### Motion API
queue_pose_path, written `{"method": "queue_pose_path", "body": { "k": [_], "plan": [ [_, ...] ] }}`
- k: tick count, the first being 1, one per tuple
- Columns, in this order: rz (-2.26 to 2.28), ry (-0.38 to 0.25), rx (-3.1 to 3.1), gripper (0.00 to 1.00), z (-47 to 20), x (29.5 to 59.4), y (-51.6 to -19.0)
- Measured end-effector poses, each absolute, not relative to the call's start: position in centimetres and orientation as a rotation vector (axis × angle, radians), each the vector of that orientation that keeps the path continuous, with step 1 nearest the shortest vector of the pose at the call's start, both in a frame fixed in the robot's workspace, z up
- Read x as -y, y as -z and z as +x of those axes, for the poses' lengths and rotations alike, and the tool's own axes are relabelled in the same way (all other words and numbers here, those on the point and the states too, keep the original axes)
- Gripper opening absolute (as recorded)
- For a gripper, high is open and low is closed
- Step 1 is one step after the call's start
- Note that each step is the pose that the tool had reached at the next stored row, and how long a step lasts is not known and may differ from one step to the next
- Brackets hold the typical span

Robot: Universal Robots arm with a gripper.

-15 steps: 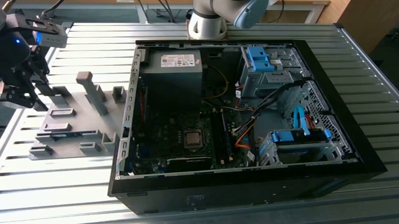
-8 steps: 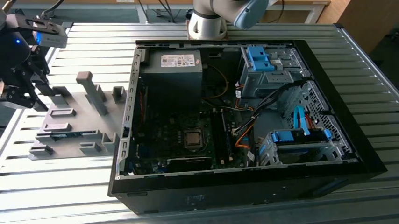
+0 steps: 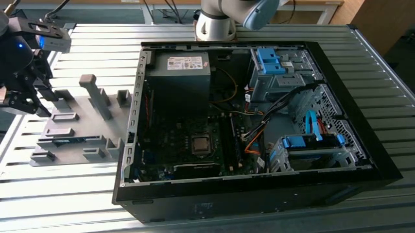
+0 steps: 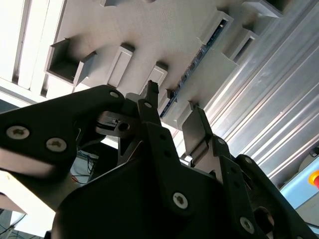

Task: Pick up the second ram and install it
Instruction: 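Pick up the second ram and move it above second insertion slot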

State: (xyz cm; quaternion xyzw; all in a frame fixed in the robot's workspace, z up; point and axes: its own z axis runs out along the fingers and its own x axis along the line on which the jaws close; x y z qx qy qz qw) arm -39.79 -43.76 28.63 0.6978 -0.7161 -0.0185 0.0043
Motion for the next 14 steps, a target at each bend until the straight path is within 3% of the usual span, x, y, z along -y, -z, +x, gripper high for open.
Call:
{"method": "queue_pose_path", "body": {
  "k": [14],
  "plan": [
    [2.186,0.058,2.244,0.47,-39.88,43.78,-27.77]
  ]
}}
